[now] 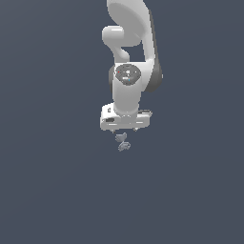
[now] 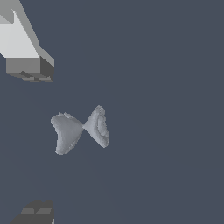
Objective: Pick up the object and move it to a goal position.
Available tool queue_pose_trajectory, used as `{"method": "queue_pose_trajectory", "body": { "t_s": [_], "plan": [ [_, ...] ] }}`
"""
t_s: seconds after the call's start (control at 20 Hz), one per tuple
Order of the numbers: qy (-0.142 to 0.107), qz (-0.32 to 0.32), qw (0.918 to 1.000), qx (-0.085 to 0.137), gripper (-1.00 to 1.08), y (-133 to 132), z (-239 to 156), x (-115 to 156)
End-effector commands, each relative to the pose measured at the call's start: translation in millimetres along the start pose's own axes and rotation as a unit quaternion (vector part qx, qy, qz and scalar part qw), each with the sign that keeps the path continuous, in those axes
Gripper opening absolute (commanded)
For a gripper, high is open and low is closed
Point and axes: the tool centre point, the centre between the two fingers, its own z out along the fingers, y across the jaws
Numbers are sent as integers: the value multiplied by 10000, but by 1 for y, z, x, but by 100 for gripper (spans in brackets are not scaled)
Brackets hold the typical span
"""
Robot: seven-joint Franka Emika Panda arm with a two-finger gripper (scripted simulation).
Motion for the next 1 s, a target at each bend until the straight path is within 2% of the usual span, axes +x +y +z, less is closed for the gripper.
{"method": "queue_pose_trajectory", "body": {
  "t_s": [0.0,0.55,0.95],
  "plan": [
    [20,-79,10000,2,100,1,5,0],
    [221,-769,9968,19,100,6,43,0],
    [260,-908,9955,22,100,6,50,-1]
  ]
}}
